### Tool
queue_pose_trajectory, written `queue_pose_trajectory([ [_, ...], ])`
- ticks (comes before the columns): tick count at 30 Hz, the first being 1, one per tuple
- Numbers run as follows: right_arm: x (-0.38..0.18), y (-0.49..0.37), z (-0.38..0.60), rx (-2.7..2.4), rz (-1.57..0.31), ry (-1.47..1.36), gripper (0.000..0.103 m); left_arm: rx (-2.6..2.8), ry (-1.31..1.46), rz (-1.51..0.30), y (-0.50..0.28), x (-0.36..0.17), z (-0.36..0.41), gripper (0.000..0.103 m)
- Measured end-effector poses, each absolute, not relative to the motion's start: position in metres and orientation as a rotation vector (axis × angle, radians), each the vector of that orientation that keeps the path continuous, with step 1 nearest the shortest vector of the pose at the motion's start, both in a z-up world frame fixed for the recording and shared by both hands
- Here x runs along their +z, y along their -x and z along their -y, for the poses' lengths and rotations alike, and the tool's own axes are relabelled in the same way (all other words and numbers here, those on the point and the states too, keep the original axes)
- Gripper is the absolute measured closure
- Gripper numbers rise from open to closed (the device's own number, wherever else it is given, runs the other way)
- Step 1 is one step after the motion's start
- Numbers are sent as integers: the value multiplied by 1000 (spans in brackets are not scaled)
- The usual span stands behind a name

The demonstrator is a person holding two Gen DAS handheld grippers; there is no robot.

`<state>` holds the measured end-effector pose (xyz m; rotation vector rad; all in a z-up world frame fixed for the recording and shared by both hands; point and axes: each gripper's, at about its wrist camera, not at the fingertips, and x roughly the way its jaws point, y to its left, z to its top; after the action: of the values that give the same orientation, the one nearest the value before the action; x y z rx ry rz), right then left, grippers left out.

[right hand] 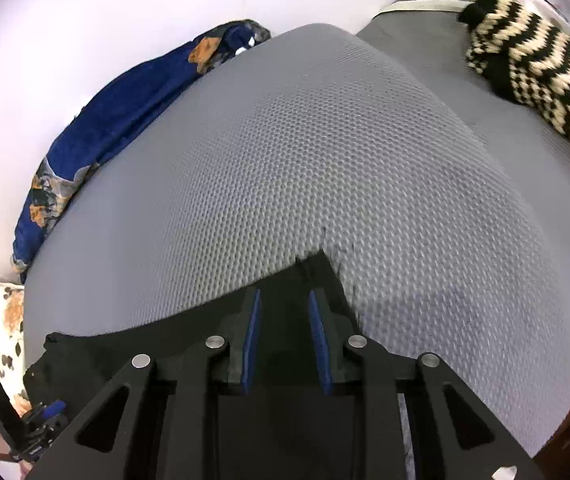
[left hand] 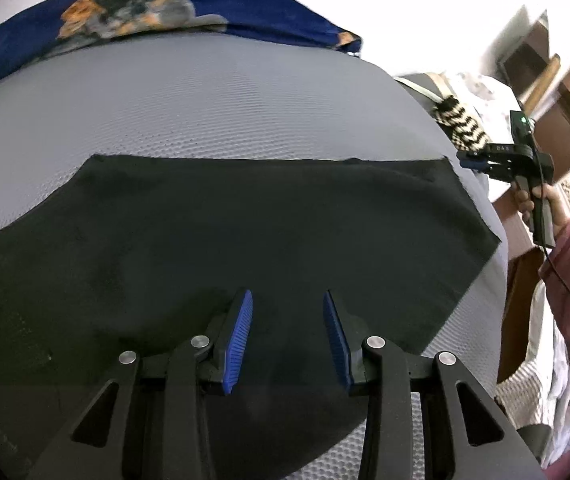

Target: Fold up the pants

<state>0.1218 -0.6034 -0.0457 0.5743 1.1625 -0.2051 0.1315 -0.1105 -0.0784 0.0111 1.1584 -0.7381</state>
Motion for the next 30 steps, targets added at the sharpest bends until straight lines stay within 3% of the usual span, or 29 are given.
queue_pose_trajectory([
  [15,-78,-157,615,-173,-1240,-535,79,-677,21,-1211,-138,-91,101,65],
  [16,-78,-156,614,-157,-1244,-533,80,-676,23,-1215,-138,-91,102,65],
  [18,-77,-154,613,-122,-1251,-545,93,-674,28,-1219,-139,-93,101,65],
  [21,-70,-148,605,-117,-1230,-507,98,-672,34,-1219,-140,-94,101,65],
  [30,-24,-117,593,-302,-1027,-410,102,-672,38,-1210,-138,-94,98,64],
])
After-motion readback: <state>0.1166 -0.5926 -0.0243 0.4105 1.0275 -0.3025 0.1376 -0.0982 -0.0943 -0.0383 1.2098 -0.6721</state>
